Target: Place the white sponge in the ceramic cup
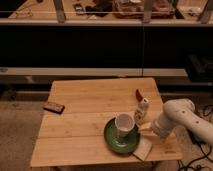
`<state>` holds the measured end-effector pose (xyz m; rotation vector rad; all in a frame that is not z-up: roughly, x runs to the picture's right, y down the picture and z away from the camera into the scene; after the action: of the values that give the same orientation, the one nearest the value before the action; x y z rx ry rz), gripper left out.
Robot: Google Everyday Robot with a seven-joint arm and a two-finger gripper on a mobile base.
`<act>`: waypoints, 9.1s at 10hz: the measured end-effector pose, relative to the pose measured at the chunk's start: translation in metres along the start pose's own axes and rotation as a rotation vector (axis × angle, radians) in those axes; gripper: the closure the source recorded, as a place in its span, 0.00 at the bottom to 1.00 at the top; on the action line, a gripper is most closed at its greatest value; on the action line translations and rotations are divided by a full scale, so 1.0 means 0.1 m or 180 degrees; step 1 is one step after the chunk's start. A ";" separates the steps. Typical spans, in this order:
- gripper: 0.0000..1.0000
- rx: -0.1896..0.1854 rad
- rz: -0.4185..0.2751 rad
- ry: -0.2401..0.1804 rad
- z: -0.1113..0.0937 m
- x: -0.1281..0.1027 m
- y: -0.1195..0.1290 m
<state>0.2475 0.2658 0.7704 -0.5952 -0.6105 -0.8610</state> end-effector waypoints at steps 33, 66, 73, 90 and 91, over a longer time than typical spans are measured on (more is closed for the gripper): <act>0.20 0.0382 0.0374 0.0081 0.20 0.27 0.11; 1.00 -0.0257 0.0592 0.0195 0.04 0.28 0.28; 1.00 -0.0043 0.0730 0.0357 -0.42 0.39 0.34; 1.00 0.0270 0.0431 0.0891 -1.67 0.29 -0.85; 1.00 0.0289 0.0436 0.0902 -1.72 0.31 -0.86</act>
<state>0.2340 0.0867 0.6951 -0.4178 -0.3454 -0.7671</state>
